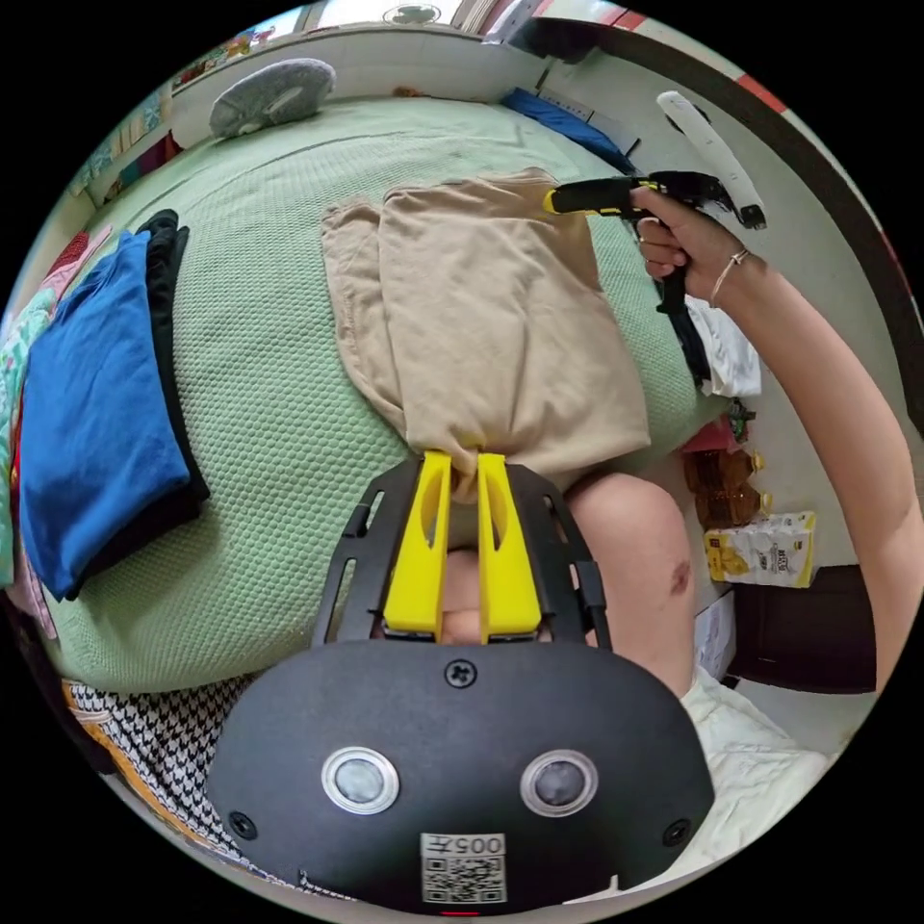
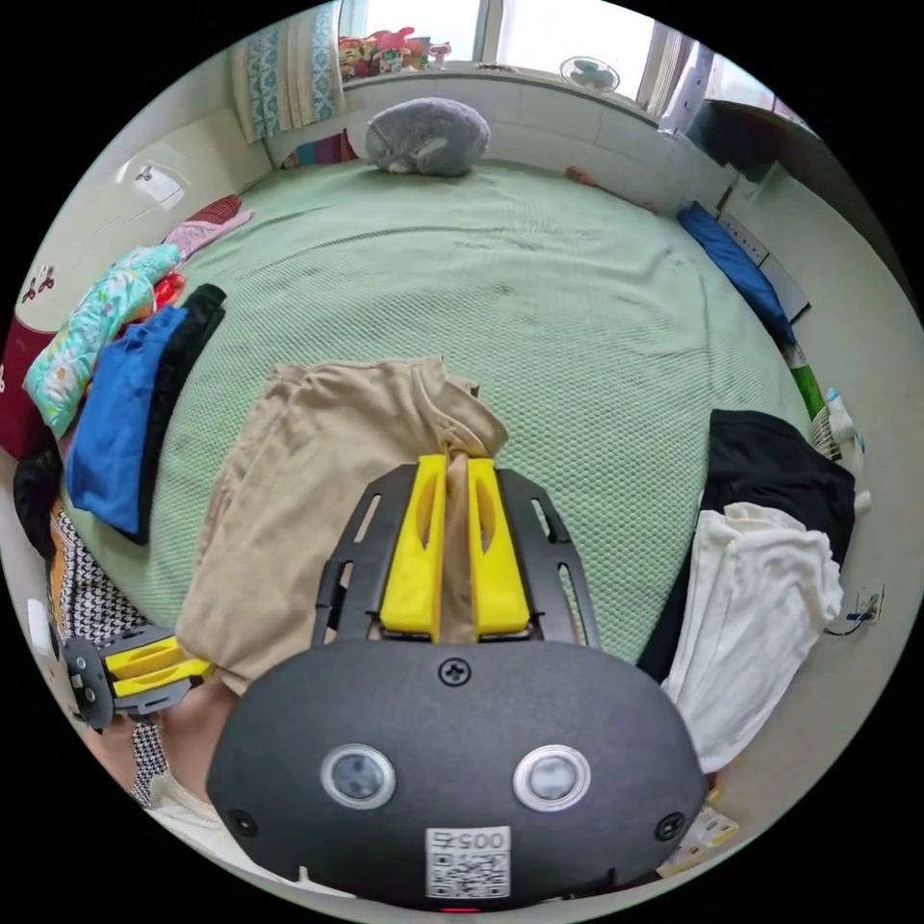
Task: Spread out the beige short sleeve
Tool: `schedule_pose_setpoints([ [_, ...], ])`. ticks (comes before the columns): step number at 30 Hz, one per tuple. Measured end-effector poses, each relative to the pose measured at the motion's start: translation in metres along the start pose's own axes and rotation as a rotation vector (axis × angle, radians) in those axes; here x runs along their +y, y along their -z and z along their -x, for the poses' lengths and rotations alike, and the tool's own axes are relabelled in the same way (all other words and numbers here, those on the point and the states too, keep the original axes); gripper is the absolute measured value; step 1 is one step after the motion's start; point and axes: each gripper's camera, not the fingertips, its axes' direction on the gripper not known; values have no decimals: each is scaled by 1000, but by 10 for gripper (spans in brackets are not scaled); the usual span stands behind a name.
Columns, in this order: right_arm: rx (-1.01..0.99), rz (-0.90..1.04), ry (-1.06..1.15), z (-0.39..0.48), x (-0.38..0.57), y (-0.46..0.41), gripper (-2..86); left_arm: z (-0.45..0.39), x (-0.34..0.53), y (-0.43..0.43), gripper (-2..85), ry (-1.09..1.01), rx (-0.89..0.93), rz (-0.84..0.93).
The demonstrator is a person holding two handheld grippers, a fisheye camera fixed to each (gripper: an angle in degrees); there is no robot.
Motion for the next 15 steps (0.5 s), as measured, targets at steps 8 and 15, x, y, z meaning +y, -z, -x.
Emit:
schedule_pose_setpoints([
  [8, 39, -103, 85, 57, 15, 109, -5, 1, 49, 104, 57, -11, 48, -141],
  [15, 12, -218, 183, 130, 14, 181, -4, 16, 95, 195, 57, -20, -55, -254],
])
